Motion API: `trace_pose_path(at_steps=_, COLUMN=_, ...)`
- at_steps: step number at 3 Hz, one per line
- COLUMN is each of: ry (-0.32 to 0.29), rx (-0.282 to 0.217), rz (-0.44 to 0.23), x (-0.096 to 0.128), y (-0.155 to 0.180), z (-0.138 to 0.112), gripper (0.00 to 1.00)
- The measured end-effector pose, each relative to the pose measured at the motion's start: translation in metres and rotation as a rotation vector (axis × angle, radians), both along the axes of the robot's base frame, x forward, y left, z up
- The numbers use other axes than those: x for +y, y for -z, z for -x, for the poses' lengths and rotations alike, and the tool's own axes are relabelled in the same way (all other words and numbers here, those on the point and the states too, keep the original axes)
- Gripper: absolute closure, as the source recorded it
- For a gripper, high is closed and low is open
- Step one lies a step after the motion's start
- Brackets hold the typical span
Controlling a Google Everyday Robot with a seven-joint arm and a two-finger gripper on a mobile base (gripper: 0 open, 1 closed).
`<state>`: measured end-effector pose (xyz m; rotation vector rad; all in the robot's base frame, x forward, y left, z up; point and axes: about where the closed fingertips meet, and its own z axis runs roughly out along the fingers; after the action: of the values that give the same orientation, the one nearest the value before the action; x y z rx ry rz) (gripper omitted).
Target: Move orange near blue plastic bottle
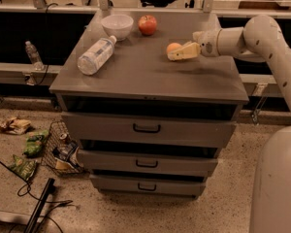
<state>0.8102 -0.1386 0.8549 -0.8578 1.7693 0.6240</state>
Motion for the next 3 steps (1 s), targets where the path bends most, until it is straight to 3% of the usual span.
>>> trace_pose_path(at_steps=1, ry=-0.038, rx=0.013, rz=-0.007, x=0.016, y=0.006, z=-0.001, gripper=0.16)
trace_pose_path(at_steps=3, ry=-0.072, rx=0.022, rz=-0.005, x=0.029, y=0.011, z=0.001, gripper=0.62)
